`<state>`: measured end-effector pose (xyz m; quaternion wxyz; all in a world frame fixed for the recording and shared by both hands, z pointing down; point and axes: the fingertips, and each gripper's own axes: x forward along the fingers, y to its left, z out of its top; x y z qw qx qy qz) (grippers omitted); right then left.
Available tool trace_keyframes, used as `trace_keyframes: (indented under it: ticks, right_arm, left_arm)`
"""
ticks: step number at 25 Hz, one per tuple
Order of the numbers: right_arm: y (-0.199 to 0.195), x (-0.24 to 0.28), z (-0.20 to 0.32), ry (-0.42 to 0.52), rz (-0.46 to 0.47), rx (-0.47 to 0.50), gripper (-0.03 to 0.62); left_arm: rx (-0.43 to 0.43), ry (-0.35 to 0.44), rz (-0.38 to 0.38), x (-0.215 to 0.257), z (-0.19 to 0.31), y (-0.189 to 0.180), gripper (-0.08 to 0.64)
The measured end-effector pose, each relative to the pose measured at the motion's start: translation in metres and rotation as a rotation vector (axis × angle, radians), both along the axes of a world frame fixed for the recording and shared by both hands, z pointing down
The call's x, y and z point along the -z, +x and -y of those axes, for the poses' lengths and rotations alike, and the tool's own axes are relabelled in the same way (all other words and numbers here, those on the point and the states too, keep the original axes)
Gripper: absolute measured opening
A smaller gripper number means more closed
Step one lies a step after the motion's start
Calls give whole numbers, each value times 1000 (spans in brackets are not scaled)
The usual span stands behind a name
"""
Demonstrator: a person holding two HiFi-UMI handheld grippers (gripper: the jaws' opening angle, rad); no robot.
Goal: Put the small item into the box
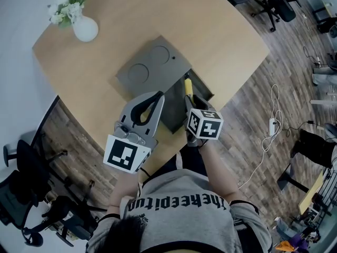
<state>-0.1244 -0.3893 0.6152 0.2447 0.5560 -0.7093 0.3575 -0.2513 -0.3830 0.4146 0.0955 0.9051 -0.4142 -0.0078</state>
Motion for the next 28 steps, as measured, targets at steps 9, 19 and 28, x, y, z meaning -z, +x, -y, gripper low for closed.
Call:
trace_keyframes:
  ticks: [9, 19, 28]
  right_arm:
    - [-6, -9, 0, -43, -77, 81, 124]
    - [-12, -15, 6, -61, -138, 139, 126]
    - [-14, -17, 4, -85, -135, 154, 127]
  left_arm:
    - [0, 14, -2, 0, 1, -3, 15]
    - [5, 7, -6, -4, 4, -6, 15]
    - [6, 7, -6, -5, 2, -6, 15]
